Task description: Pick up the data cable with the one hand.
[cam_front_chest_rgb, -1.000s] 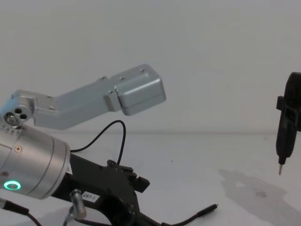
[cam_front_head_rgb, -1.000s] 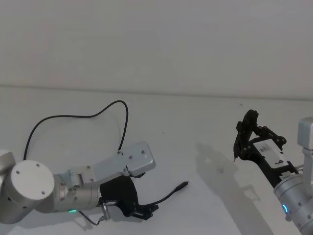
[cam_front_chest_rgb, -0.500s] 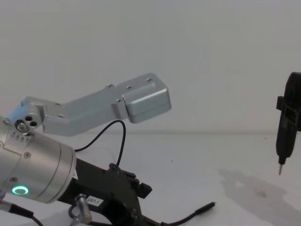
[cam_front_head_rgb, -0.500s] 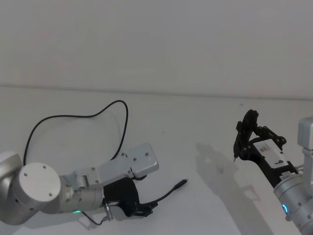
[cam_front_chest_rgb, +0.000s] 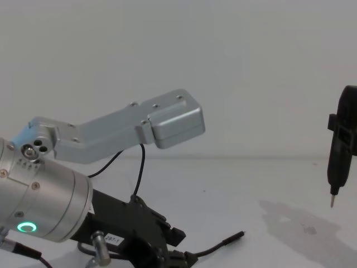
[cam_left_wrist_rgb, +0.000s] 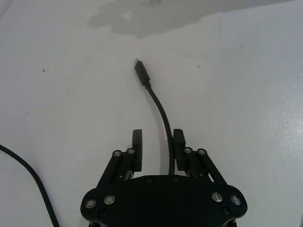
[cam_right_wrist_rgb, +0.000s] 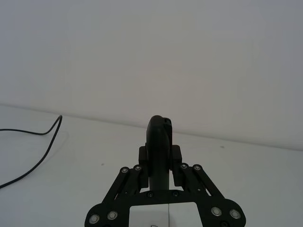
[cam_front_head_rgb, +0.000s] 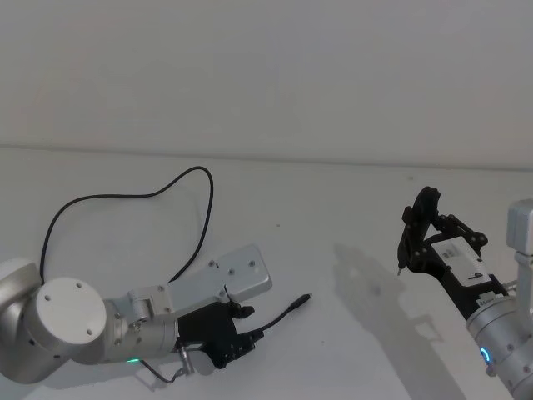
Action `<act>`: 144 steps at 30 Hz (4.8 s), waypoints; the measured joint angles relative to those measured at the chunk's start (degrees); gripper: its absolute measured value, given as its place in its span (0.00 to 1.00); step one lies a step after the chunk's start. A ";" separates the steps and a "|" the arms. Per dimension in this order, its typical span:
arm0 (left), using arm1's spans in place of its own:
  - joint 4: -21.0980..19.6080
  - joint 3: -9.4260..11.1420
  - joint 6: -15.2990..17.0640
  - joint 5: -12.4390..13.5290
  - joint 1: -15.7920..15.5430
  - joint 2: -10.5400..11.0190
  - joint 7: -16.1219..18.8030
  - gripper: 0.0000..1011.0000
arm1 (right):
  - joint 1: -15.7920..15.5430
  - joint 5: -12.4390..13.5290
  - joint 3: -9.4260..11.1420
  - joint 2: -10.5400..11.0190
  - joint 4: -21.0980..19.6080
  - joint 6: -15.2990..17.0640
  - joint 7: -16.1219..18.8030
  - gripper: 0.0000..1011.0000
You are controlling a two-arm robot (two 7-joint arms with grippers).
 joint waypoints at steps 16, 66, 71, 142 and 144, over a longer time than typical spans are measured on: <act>0.03 -0.18 -0.28 0.17 0.16 -0.17 0.21 0.05 | 0.00 0.00 0.00 0.00 0.00 0.00 0.00 0.27; -5.93 -8.80 -10.29 -7.25 2.32 -5.81 4.49 0.05 | 0.24 -0.19 3.11 0.19 -11.41 -0.39 2.71 0.27; -6.00 -8.89 -10.34 -7.35 2.29 -5.92 4.54 0.05 | 0.42 0.91 3.47 -0.23 -11.90 -0.71 3.55 0.27; -6.13 -9.04 -10.45 -7.53 2.22 -6.14 4.64 0.05 | 5.39 6.36 2.09 -1.40 -10.86 1.13 8.79 0.27; -6.13 -9.04 -10.45 -7.53 2.22 -6.14 4.65 0.05 | 5.42 6.30 2.06 -1.39 -10.89 1.22 8.81 0.27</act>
